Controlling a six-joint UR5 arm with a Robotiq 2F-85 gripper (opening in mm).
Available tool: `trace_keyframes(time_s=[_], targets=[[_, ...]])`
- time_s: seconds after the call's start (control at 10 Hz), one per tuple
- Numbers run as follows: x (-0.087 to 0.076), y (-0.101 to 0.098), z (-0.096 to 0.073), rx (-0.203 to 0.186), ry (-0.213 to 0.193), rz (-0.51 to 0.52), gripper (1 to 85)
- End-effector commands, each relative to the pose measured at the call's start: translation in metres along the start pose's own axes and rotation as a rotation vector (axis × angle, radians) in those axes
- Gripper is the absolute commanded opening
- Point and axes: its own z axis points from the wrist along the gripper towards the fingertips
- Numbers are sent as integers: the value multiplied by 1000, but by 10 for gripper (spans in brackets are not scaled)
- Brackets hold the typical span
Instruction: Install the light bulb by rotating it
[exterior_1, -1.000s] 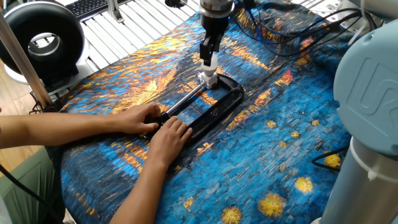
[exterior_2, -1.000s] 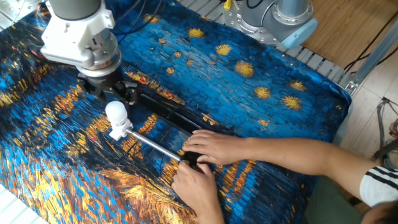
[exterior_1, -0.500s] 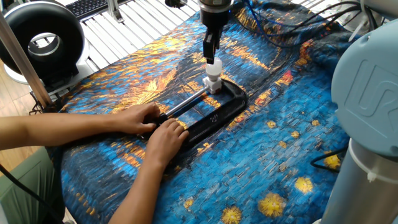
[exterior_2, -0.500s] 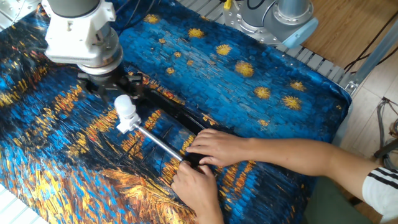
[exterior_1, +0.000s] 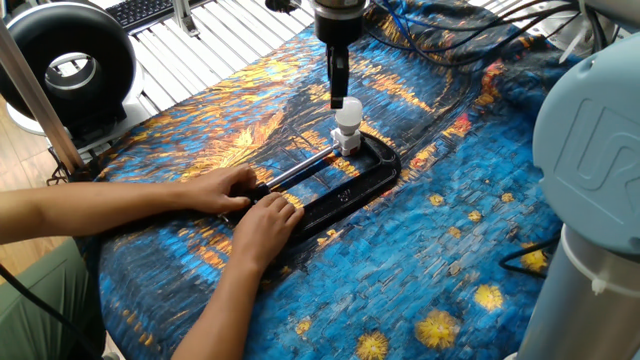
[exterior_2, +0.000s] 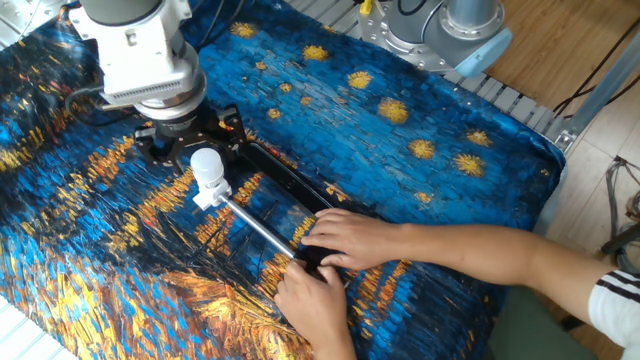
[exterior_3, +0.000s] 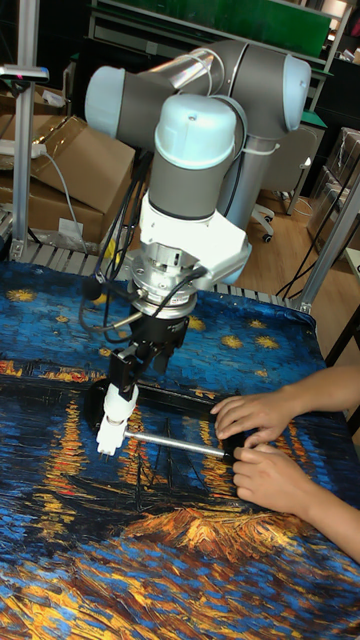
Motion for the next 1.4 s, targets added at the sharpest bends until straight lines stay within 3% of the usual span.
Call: trace_keyframes(time_s=[0.0,0.3,0.4,0.5,0.6,0.9,1.3], targets=[[-2,-5,1,17,-2,-81,707],[8,-16,4,46,42,-100,693],[6,-15,5,37,28,-110,693],[-2,5,-6,-7,-19,-79,713],[8,-3,-8,32,20,-107,693],[5,-3,-2,23,19,-127,697],[18,-2,-4,24,21,-178,703]])
